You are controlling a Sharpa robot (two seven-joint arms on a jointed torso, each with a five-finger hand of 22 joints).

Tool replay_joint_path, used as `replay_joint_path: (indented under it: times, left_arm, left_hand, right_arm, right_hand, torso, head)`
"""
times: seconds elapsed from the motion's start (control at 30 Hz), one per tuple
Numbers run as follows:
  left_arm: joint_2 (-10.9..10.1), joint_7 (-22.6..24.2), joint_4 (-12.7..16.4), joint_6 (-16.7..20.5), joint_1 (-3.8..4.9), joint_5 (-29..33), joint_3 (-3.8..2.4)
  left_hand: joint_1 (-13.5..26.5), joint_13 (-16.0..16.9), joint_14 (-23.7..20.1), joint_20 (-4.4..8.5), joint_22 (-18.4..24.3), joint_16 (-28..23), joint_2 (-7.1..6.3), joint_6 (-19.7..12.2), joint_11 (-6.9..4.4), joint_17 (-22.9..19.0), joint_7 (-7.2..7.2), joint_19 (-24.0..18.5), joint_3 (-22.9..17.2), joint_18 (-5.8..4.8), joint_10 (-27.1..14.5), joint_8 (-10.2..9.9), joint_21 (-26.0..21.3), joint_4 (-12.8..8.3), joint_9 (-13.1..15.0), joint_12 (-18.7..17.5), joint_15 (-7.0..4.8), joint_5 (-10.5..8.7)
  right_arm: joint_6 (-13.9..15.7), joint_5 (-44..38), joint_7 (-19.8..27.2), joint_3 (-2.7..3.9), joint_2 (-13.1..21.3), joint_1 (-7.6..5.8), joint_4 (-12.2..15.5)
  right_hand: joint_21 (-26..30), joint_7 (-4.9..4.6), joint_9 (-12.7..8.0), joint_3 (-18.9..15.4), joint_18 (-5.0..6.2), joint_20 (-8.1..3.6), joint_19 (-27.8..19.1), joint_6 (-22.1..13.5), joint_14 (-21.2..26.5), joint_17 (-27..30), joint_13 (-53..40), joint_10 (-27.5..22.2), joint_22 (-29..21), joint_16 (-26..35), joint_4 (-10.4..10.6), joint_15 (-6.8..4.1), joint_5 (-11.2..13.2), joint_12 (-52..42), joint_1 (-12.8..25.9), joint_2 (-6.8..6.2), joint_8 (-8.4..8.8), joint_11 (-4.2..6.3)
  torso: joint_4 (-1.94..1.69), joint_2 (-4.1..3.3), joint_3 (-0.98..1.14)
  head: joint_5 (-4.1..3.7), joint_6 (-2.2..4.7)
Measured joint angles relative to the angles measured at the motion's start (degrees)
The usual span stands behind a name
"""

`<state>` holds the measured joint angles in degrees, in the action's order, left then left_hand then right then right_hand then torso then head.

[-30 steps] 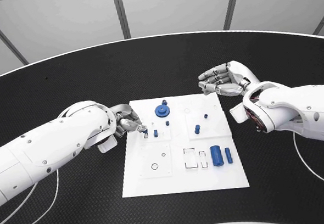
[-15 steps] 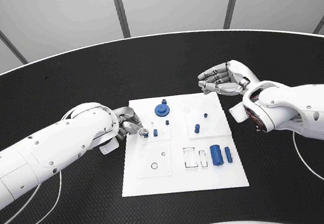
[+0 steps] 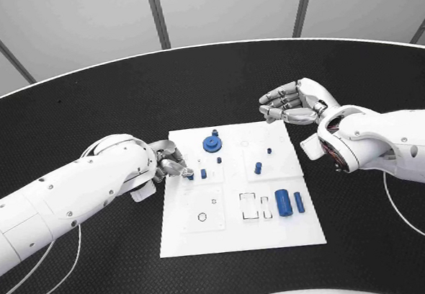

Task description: Assemble the parts on the task board

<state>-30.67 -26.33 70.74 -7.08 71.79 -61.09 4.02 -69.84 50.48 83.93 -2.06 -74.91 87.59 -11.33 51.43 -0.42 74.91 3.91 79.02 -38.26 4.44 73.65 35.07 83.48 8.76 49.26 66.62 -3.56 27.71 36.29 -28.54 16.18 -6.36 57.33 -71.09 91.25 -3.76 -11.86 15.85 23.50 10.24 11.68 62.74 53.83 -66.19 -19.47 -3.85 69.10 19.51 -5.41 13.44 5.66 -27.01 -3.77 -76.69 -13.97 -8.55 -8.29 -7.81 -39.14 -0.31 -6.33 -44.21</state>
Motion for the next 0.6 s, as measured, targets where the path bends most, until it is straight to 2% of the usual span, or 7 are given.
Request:
replay_joint_path:
  times: [0.6]
  left_arm:
    - [0.81,-2.2,-0.89,0.49,0.0,-0.56,0.0]
  left_hand:
    - [0.0,0.06,0.0,0.0,-0.04,0.0,0.0,-0.01,-0.02,0.0,0.01,0.0,0.0,0.0,0.2,-0.24,0.0,0.0,0.04,0.0,0.0,0.0]
  right_arm:
    - [-0.03,0.0,0.04,0.0,-0.05,0.0,0.01]
  right_hand:
    - [0.0,0.0,0.0,0.0,0.0,0.0,0.0,0.0,0.0,0.0,0.0,0.0,0.01,0.0,0.0,0.0,0.0,0.0,0.0,0.0,0.0,0.0]
  torso:
    - [-0.01,0.03,0.03]
  head:
    - [0.04,-0.03]
